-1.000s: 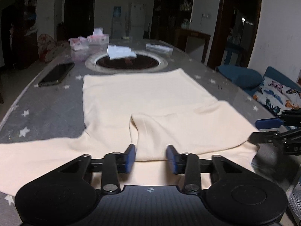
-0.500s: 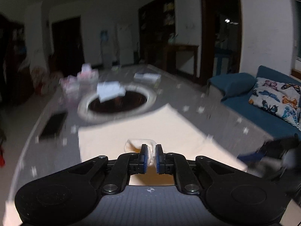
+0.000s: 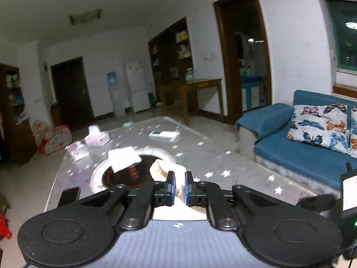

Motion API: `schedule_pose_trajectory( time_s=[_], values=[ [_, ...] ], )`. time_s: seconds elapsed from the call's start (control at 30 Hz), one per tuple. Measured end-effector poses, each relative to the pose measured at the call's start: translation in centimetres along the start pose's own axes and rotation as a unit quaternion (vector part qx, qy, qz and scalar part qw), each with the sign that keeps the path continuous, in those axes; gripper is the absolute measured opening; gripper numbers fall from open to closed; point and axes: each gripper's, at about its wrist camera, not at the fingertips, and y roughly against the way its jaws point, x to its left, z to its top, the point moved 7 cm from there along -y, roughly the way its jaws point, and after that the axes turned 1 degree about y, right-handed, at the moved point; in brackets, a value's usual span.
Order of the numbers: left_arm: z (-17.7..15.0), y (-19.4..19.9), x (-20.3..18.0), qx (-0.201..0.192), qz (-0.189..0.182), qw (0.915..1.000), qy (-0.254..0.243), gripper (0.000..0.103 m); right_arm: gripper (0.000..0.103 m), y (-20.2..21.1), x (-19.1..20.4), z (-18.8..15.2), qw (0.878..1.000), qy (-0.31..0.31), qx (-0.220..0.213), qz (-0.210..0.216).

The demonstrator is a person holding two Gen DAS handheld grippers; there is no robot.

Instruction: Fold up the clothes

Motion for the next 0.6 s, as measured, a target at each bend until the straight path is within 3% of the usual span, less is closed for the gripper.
schedule_pose_trajectory(
  time_s=[0.23,0.43,0.6],
  values=[
    [-7.1,-0.5,3.0,0.071,0.027,0.9960,0.048,0.009,0.067,0.6,-0.9,-0.8,0.999,0.029,-0.005,-0.033],
    [-13.3,-0.7,4.3,0.136,0.034,0.9865,0.086,0.010,0.074,0.7,-0.7,-0.5,0.999,0.052,0.005,-0.014],
    [-14.8,0.2,4.6,0.148,0.040,0.9840,0.091,0.017,0.074,2.2,-0.8,-0.5,0.998,0.063,0.029,0.012]
  ],
)
